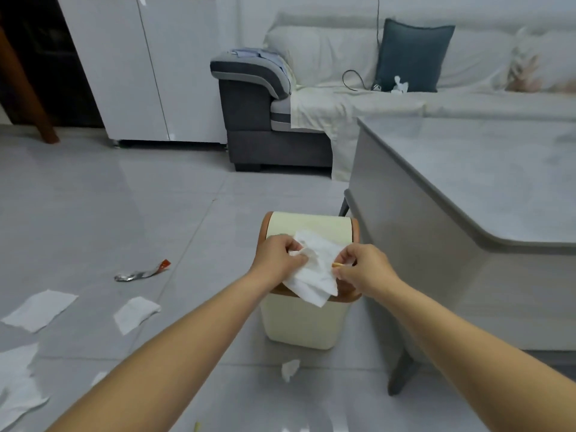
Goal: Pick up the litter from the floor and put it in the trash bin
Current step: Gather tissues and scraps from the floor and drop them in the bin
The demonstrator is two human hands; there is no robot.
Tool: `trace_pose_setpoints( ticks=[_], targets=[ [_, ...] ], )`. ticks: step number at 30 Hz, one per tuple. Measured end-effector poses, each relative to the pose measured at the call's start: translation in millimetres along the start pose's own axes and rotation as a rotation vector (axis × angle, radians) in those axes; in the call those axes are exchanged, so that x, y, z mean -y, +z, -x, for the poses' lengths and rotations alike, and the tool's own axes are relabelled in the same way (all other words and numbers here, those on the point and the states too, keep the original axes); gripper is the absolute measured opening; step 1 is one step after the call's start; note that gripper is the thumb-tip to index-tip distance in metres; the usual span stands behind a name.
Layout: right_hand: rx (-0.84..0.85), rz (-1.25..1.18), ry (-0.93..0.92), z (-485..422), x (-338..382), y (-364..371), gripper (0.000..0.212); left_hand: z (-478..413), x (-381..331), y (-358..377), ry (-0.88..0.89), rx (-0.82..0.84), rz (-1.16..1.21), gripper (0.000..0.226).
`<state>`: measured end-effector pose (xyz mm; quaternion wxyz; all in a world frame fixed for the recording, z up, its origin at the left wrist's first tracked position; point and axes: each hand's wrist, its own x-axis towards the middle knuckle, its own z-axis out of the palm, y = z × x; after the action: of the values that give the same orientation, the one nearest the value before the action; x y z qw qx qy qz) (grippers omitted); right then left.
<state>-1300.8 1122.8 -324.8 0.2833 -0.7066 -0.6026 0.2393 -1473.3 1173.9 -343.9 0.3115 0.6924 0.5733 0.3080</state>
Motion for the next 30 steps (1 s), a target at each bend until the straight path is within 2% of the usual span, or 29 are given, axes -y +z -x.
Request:
trace_pose_setpoints(
  ticks=[4,7,11,14,17,20,25,30],
  targets=[
    [-0.031,0.113,-0.013,-19,3,16,0.004,-15,13,11,-0.059,0.011,-0.032,0.007],
    [-0.014,0.198,-0.052,-30,2,28,0.013,-23,18,24,-0.078,-0.007,-0.085,0.014],
    [0.049,0.327,-0.096,-42,-1,37,0.02,-29,9,29,-0.018,-0.029,-0.234,0.02],
    [0.139,0.388,-0.123,-45,0,39,0.026,-30,8,30,-0.007,-0.052,-0.317,0.016],
    [0.138,0.415,-0.169,-45,-2,39,0.032,-34,12,32,-0.066,0.024,-0.357,0.011],
    [0.117,0.448,-0.203,-40,-8,37,0.032,-37,18,34,-0.089,0.07,-0.357,0.032],
    [0.177,0.448,-0.243,-34,-10,27,0.022,-32,15,28,-0.022,-0.04,-0.308,0.025],
    [0.249,0.379,-0.337,-22,-16,26,0.037,-12,10,19,0.108,-0.065,-0.351,0.023]
  ],
)
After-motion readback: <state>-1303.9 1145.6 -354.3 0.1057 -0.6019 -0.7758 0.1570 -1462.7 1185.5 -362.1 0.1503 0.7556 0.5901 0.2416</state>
